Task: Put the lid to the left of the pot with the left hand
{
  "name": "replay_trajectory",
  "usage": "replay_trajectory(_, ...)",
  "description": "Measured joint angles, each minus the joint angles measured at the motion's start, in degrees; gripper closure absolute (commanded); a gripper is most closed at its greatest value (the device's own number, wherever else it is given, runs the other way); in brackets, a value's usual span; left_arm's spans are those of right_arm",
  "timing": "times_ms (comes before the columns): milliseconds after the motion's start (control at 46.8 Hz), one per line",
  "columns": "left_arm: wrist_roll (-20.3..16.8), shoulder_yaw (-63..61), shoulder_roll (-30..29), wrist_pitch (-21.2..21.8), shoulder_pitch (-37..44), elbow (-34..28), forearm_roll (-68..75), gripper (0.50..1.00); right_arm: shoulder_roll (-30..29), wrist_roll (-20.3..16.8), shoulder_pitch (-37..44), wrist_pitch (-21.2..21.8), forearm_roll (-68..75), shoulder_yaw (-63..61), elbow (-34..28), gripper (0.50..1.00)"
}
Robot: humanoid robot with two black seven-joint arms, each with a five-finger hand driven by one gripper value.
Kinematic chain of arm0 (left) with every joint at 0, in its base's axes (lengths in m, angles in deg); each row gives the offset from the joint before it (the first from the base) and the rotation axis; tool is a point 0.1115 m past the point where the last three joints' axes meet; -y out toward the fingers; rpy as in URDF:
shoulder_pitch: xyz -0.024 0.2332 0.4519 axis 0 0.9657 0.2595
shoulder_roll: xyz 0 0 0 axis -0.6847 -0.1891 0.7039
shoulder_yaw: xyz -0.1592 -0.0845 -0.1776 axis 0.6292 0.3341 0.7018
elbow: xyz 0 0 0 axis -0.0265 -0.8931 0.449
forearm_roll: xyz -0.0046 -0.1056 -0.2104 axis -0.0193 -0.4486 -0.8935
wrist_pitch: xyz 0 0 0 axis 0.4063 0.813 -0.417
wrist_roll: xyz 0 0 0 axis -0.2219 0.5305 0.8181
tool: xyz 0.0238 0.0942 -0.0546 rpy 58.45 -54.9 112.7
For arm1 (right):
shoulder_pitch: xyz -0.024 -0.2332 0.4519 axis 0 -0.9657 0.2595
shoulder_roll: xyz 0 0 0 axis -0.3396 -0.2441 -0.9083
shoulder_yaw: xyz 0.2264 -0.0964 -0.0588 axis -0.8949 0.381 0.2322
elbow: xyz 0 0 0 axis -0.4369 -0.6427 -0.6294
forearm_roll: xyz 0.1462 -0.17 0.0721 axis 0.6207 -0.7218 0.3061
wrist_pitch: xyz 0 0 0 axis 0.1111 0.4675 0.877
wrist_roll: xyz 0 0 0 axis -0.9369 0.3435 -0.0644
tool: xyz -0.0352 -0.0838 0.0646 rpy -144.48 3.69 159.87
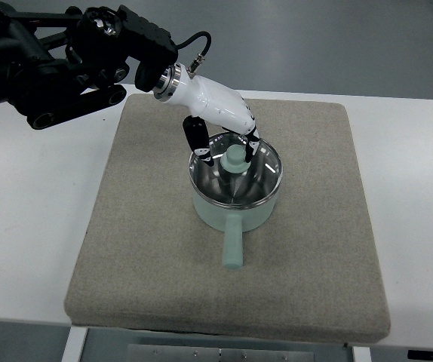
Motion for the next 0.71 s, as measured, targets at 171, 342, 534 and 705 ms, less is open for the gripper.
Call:
replay_trajectory(171,0.0,2.8,-0.4,0.0,0.2,0.0,0.1,0.651,0.0,0.0,0.0,0.0,0.0,0.0,0.0,0.576)
replay_trajectory(342,-0.1,3.1,-0.4,0.2,0.0,0.0,0.1,0.615,0.0,0.0,0.0,0.0,0.0,0.0,0.0,0.576)
replay_trajectory(534,-0.1,3.1,-0.4,0.2,0.0,0.1,0.0,0.615,0.0,0.0,0.0,0.0,0.0,0.0,0.0,0.576)
replay_trajectory(705,-0.1,3.3,-0.5,0.3,0.3,0.2,0.1,0.615,0.0,0.0,0.0,0.0,0.0,0.0,0.0,0.576)
